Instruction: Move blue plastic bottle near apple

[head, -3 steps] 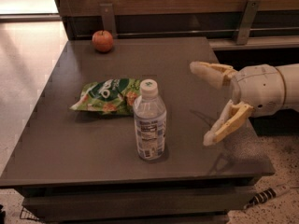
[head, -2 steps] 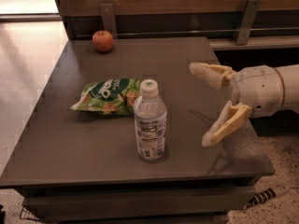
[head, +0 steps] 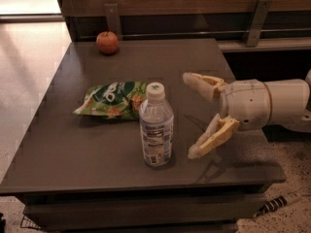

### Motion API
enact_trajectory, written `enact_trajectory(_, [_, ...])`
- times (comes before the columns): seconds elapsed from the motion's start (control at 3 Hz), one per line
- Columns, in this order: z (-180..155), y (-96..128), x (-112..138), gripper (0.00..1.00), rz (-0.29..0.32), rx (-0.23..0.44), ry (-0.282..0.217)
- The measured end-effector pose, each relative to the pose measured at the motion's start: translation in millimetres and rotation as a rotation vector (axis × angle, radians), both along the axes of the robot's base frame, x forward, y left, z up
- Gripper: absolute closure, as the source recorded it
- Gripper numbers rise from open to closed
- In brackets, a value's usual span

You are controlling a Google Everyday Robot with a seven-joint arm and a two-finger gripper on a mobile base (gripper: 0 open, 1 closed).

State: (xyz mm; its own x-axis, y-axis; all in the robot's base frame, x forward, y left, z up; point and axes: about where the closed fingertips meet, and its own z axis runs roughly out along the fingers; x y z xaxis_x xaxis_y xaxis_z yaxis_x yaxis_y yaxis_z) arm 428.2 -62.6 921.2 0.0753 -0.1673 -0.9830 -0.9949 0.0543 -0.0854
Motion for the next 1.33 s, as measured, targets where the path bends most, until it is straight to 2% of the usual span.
enact_trajectory(0.33, [-16.9, 38.2, -6.5, 0.00, 0.022, 0.017, -0.012])
enact_trajectory(0.67, [-26.1, 60.5, -9.8, 0.00, 0.042, 0.014, -0.015])
enact_trajectory(1.33, [-25.0, 65.3, -11.6, 0.45, 0.050, 0.011, -0.017])
